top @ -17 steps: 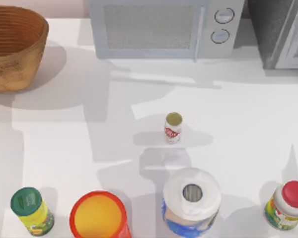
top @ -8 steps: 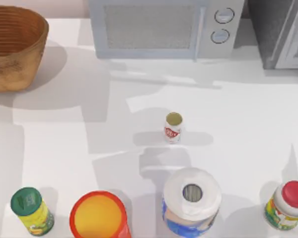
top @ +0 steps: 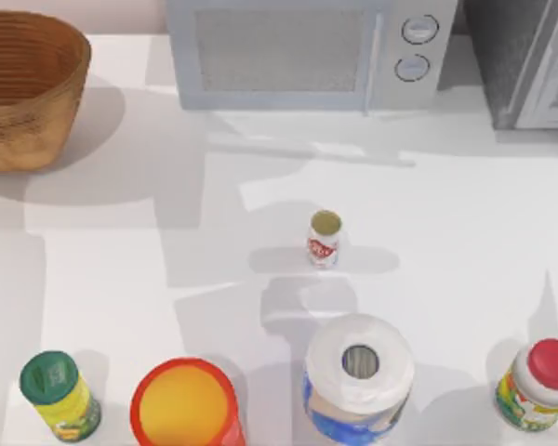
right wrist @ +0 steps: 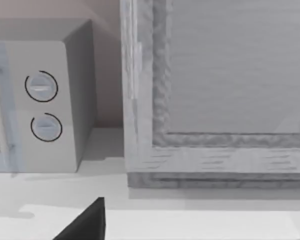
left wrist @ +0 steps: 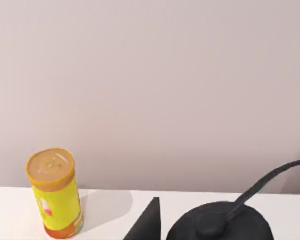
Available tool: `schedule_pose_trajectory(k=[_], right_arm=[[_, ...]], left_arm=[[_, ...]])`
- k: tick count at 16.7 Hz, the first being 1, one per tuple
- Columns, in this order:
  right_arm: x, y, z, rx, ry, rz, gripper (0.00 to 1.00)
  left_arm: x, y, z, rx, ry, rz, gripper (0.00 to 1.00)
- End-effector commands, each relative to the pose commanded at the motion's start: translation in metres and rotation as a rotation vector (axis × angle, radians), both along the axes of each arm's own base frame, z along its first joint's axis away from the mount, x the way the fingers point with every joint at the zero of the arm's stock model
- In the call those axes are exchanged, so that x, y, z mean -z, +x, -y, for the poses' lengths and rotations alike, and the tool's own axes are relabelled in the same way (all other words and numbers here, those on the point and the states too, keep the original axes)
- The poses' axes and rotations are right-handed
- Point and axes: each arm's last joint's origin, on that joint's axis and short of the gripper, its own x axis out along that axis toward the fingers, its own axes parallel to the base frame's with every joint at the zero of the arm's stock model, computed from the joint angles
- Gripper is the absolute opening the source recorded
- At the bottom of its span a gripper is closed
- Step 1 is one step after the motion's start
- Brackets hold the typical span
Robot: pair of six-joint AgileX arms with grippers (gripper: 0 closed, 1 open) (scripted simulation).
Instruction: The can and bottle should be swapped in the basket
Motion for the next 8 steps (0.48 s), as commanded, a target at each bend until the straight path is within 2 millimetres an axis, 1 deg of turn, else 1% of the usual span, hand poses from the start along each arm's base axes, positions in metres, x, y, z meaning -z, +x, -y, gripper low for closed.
schedule_pose_trajectory(k=[2, 3, 8], right_arm=[[0.0000, 0.0000, 0.0000, 0.000, 0.000, 0.000, 1.00], [0.0000, 0.0000, 0.0000, 0.000, 0.000, 0.000, 1.00], [0.0000, 0.0000, 0.0000, 0.000, 0.000, 0.000, 1.00]], left_arm=[[0.0000, 0.0000, 0.0000, 0.000, 0.000, 0.000, 0.98], [0.0000, 0.0000, 0.0000, 0.000, 0.000, 0.000, 1.00], [0.0000, 0.0000, 0.0000, 0.000, 0.000, 0.000, 1.00]])
